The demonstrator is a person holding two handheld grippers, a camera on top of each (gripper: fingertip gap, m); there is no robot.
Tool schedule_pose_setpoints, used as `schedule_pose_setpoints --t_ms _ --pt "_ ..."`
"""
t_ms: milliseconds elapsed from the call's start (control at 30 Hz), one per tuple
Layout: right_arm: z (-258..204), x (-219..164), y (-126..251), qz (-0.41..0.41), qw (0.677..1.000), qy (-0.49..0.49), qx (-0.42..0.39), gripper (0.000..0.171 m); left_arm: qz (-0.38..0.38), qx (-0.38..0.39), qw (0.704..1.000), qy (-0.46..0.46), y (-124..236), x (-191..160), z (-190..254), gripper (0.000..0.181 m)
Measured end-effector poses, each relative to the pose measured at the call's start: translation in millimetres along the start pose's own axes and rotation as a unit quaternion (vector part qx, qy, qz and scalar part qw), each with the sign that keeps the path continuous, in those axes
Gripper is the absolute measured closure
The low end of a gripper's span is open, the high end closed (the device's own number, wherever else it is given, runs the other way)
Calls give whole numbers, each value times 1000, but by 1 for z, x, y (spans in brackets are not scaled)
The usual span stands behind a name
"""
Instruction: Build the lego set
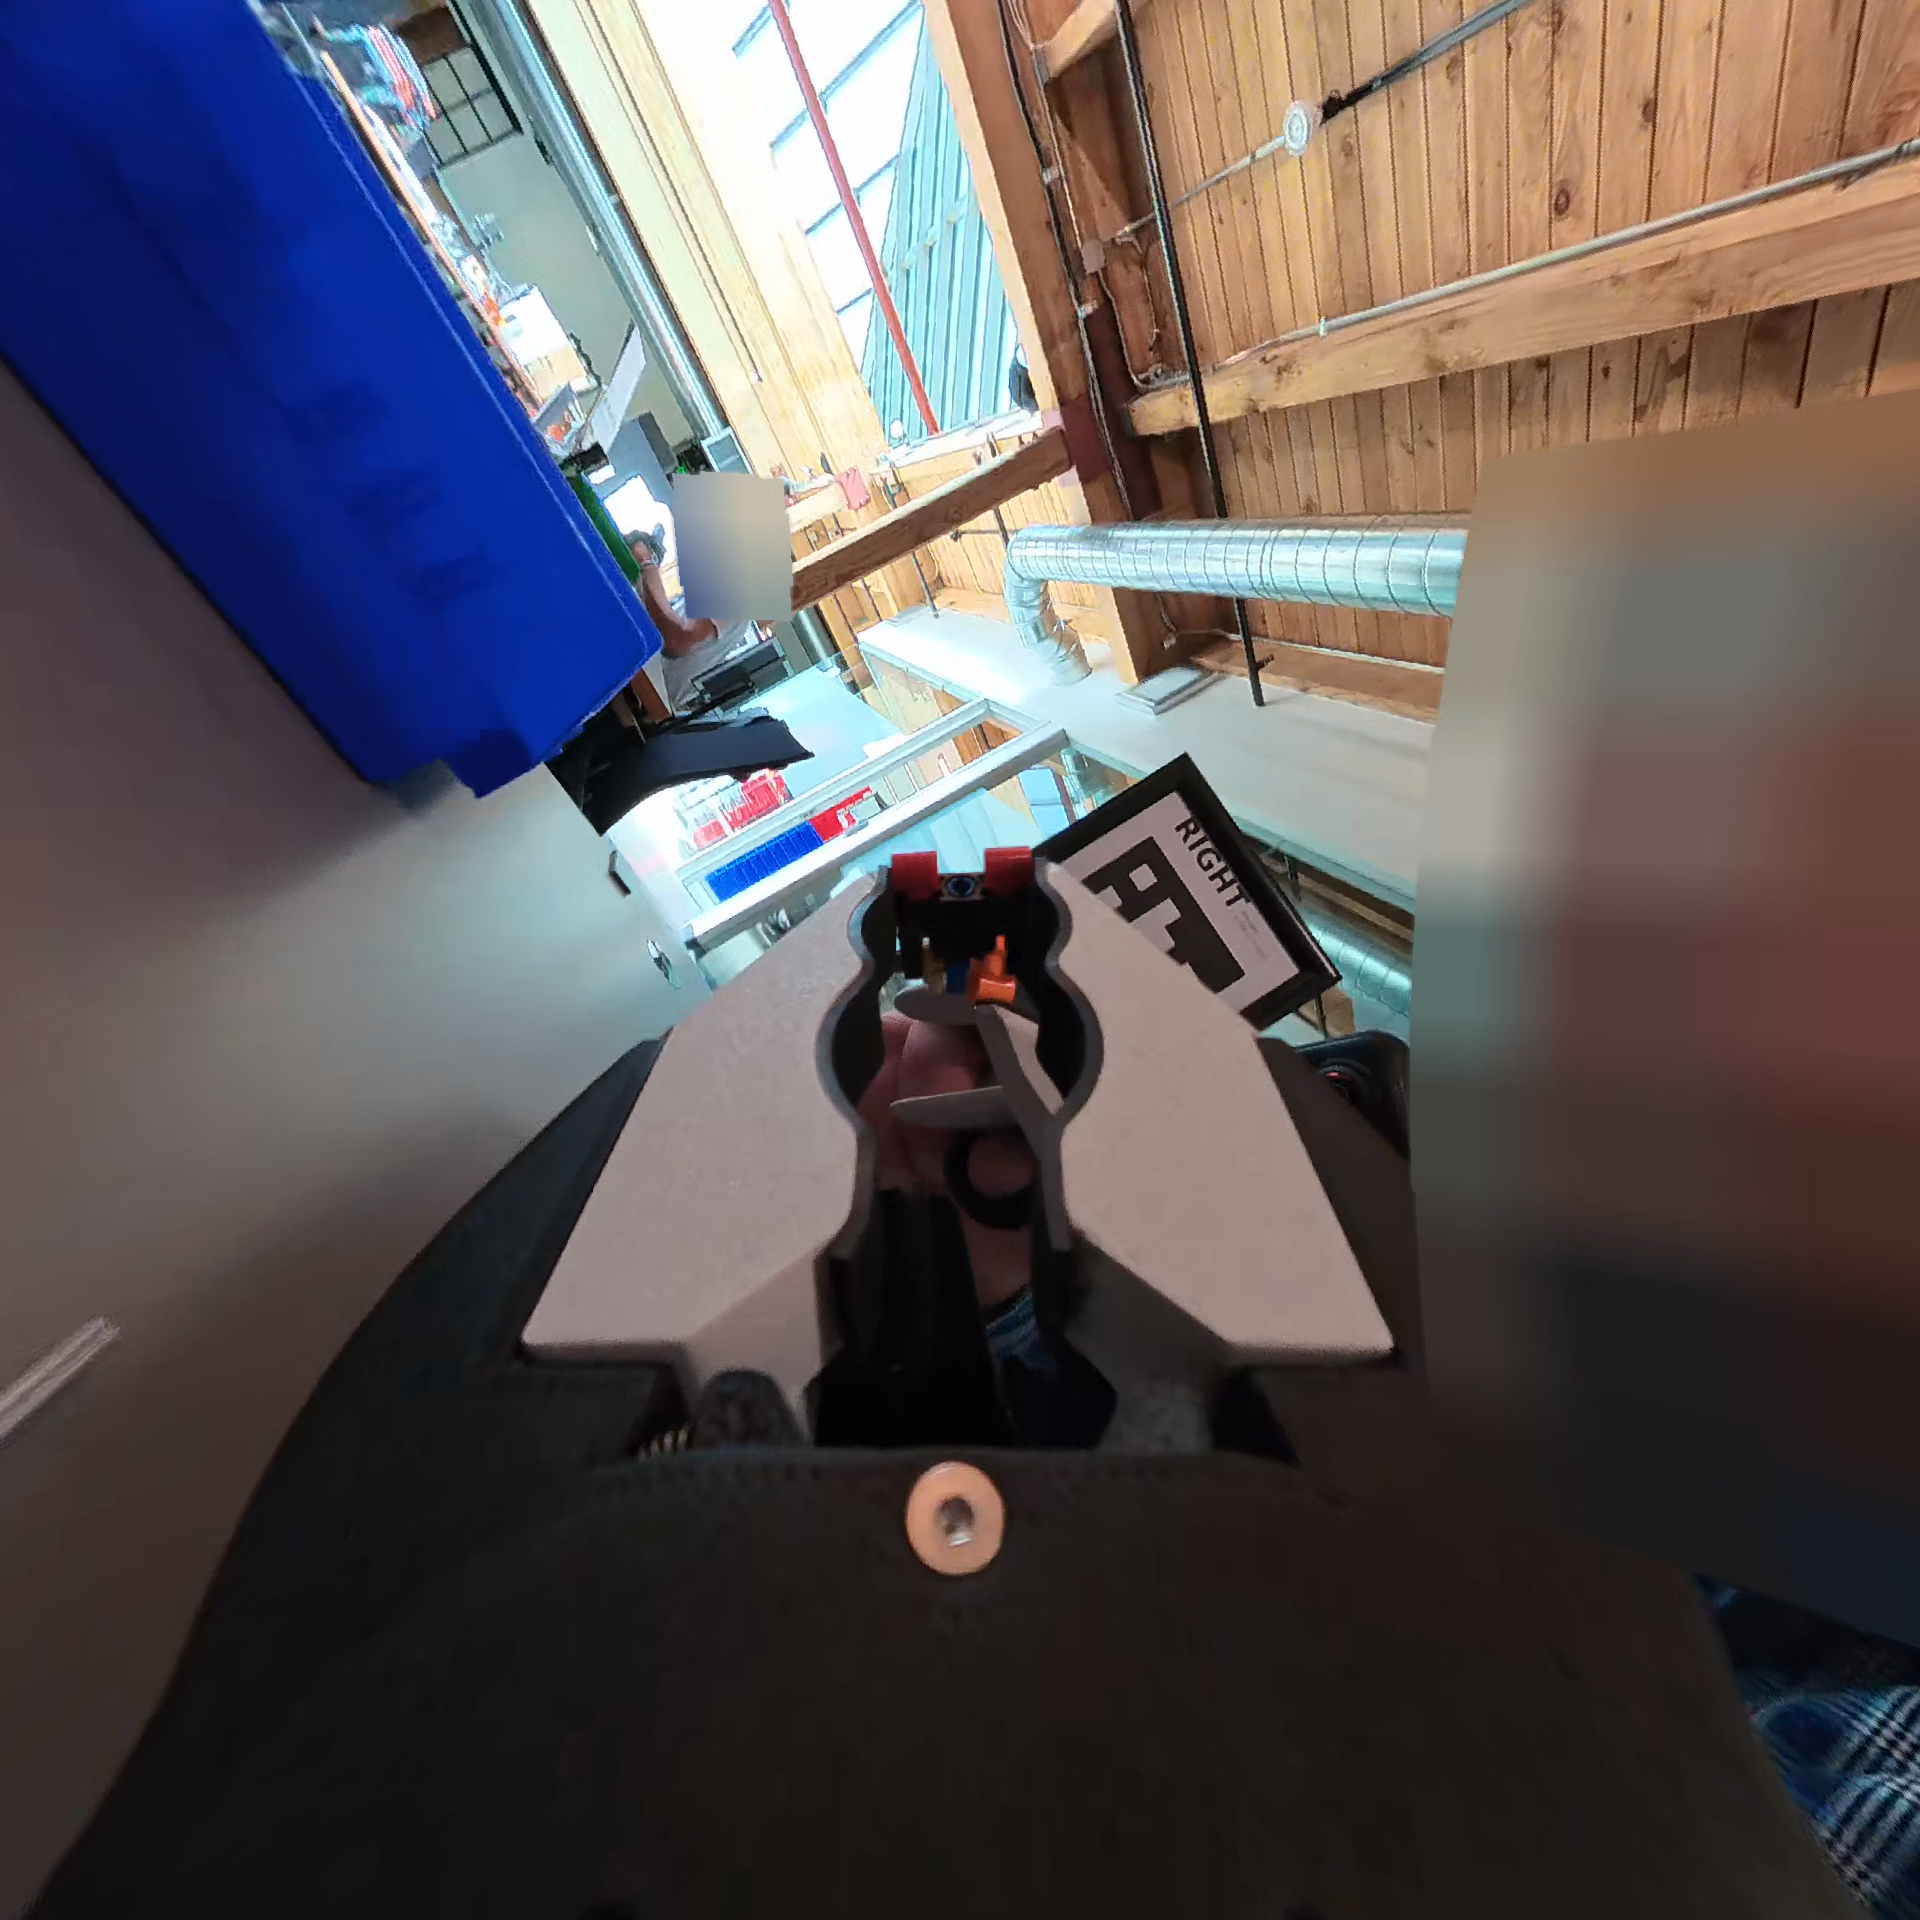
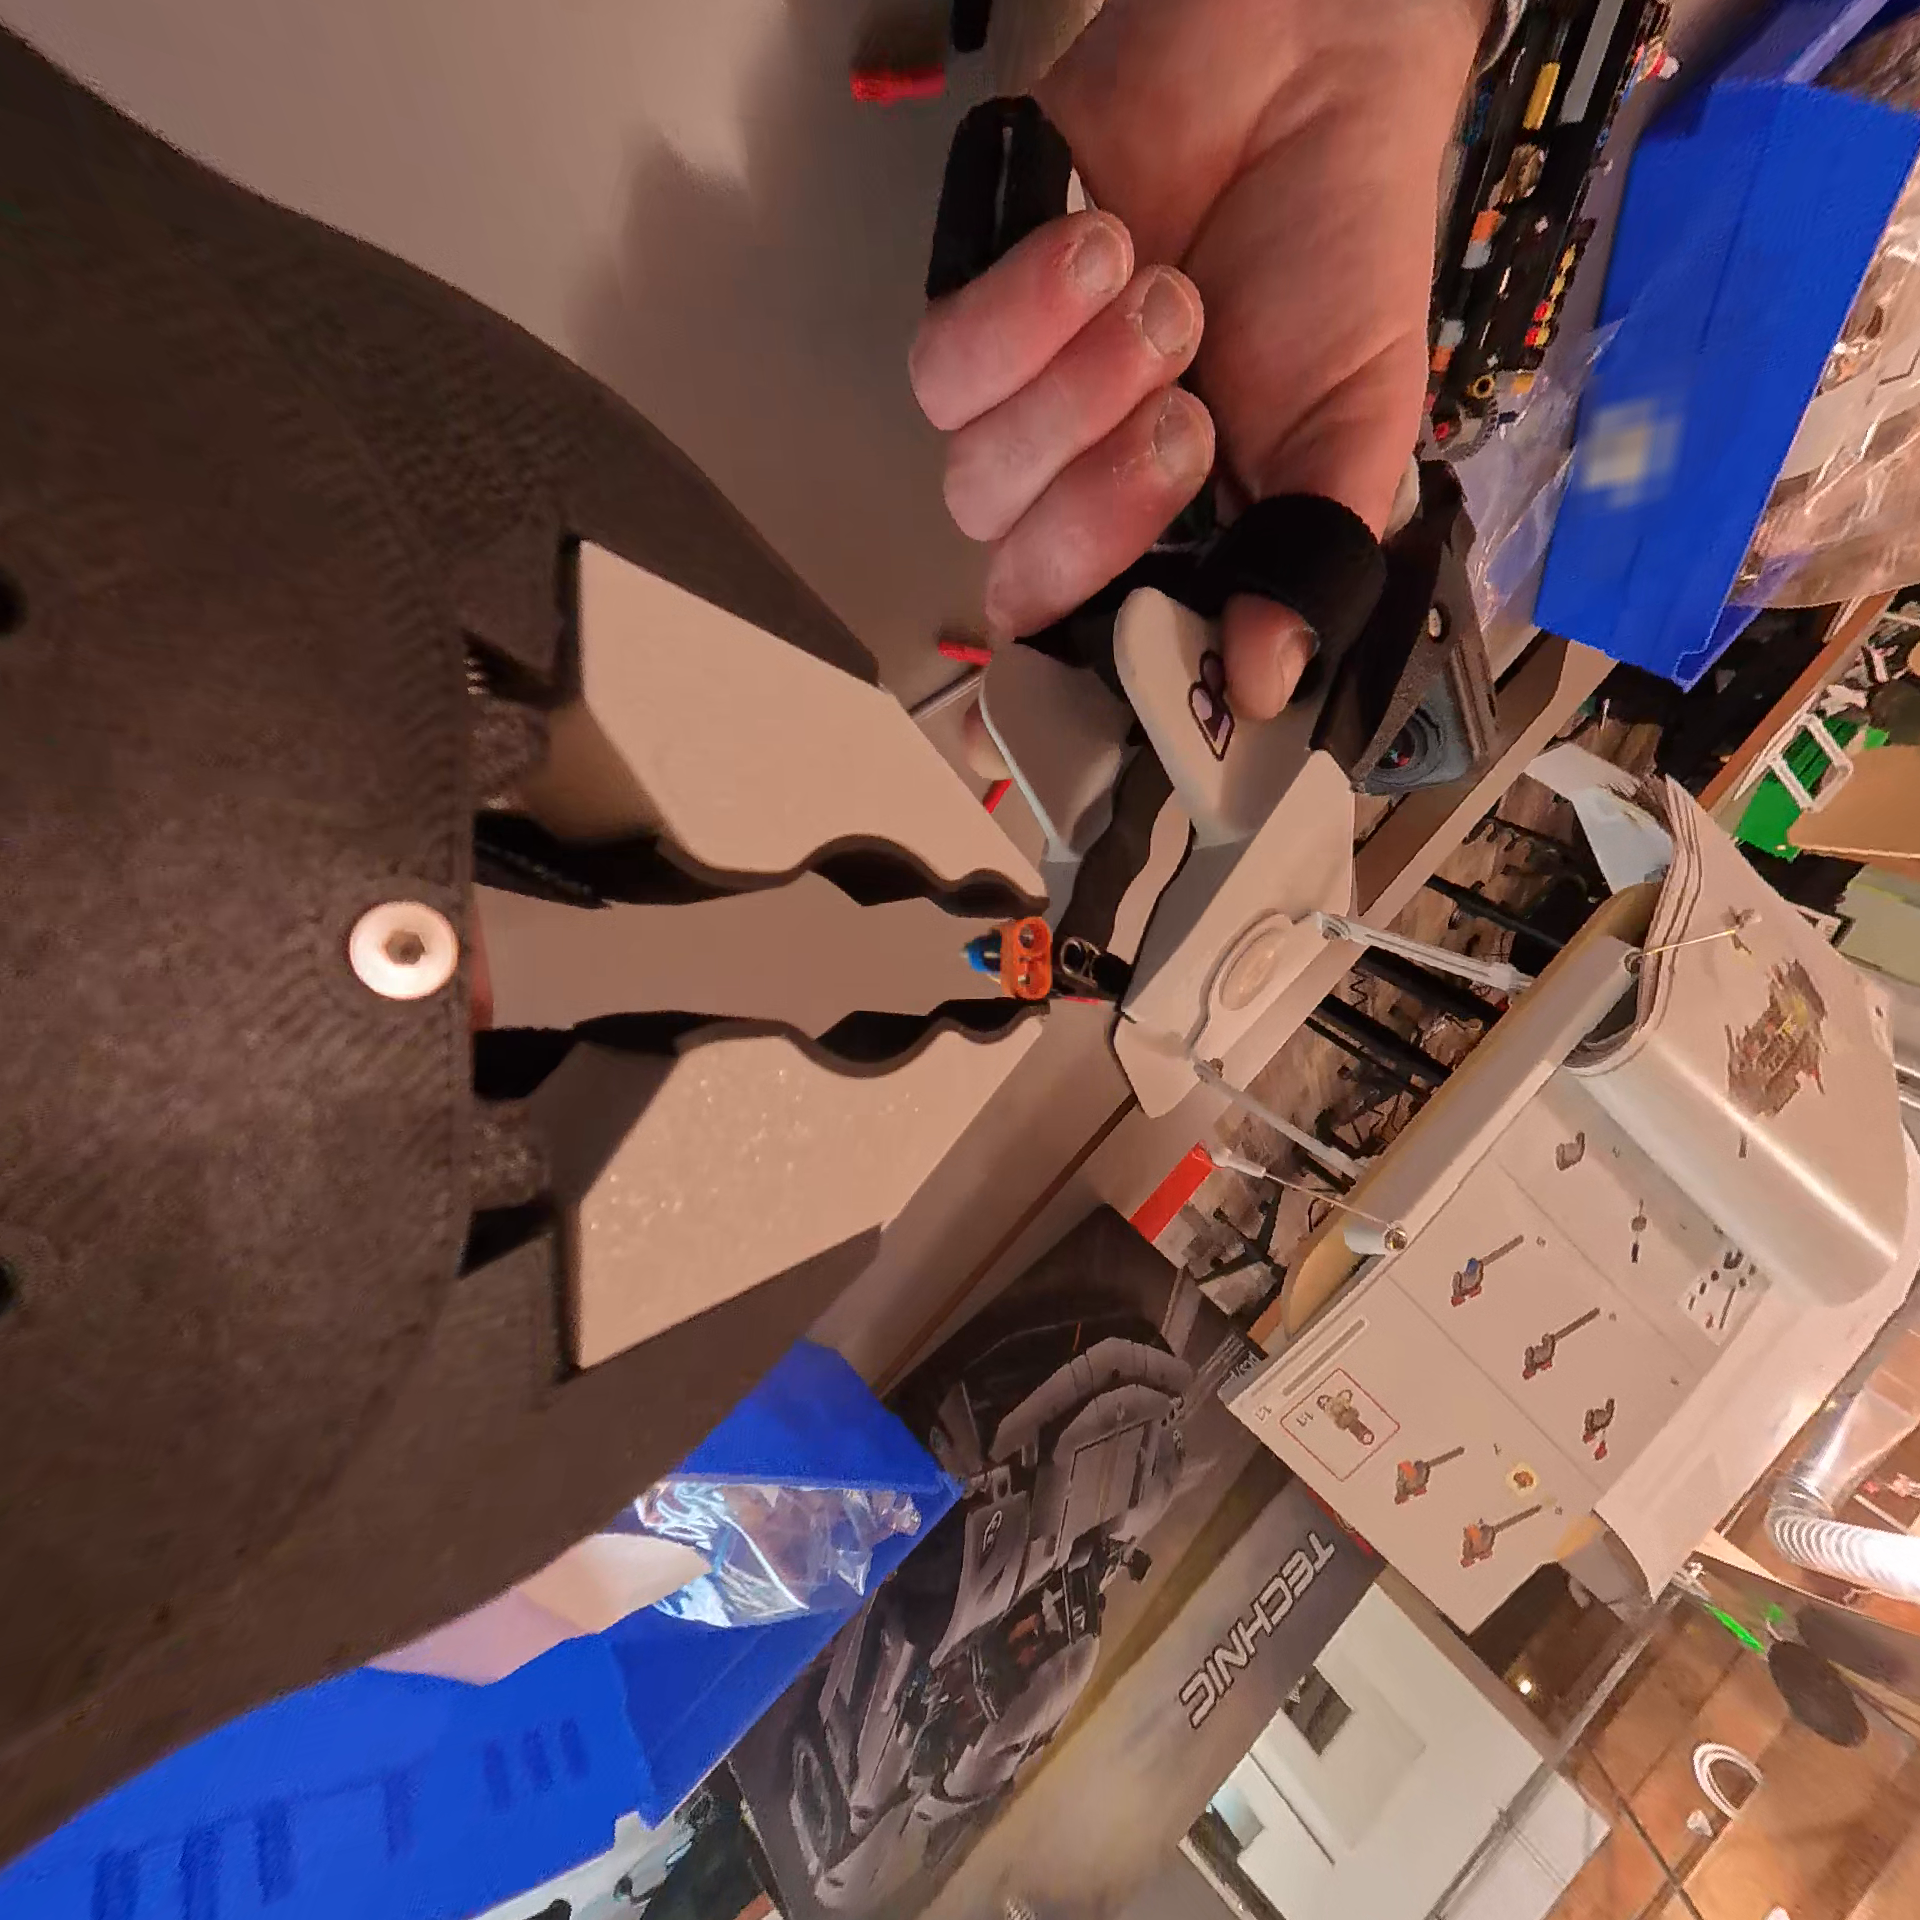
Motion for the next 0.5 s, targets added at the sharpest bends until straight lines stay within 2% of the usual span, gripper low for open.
schedule_pose_setpoints --t_ms 33,333,500 --pt "-1 0 -1 3 1000 0 4 159 6 3 1000 4 2 0 -1 158" --pt "-5 -4 -11 -5 1000 -3 25 159 26 21 999 34 9 2 -7 158" --pt "-6 -8 -14 -40 998 -14 37 159 34 56 997 28 12 1 -10 158"
Point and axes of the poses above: each gripper's, where its closed fingertips meet, y back along the fingers, x out of its top, z = x × y across the jaws, the point moved 7 cm from there along y, back along the fingers, and after that the axes turned 4 degrees about y, right-handed, at the moved point
